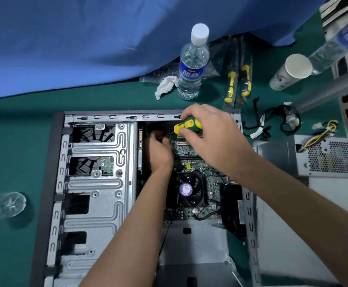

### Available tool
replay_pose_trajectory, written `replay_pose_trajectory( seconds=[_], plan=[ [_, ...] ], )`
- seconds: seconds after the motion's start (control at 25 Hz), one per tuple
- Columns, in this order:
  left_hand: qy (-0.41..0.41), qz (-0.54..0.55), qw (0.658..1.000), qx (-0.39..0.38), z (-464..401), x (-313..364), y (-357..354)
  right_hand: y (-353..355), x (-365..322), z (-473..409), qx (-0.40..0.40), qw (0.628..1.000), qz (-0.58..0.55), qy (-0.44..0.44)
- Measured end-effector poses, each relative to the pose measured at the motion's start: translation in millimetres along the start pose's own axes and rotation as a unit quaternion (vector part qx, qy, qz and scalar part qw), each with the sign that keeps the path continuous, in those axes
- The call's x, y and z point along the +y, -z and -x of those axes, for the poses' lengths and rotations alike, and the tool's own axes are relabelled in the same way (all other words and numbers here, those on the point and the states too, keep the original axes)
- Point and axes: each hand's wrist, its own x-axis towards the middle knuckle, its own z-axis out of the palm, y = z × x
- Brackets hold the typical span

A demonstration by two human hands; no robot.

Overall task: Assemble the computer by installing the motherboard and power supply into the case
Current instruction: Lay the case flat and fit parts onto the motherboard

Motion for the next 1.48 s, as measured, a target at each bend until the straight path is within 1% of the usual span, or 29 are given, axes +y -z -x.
replay_pose_trajectory(
  seconds=[0.32,0.6,0.84,1.0,1.2,1.4,1.48],
  plan=[
    [-0.008,-0.03,0.999,0.024,-5,7,2,-6,-4,-6,-0.016,0.999,0.018,0.022],
    [-0.002,-0.04,0.999,0.032,-5,7,1,-5,-4,-9,-0.057,0.995,0.049,0.058],
    [0.003,-0.06,0.998,0.029,-6,6,-2,0,-5,-15,-0.079,0.984,0.125,0.096],
    [0.0,-0.065,0.997,0.032,-7,5,-1,-1,-7,-13,-0.076,0.987,0.112,0.091],
    [-0.018,-0.06,0.998,0.022,-3,4,-1,1,-11,-23,-0.111,0.963,0.176,0.171],
    [-0.001,-0.067,0.997,0.03,0,5,2,0,-9,-21,-0.083,0.964,0.207,0.148],
    [0.018,-0.068,0.997,0.023,-1,0,3,-1,-3,-18,-0.076,0.965,0.2,0.153]
  ],
)
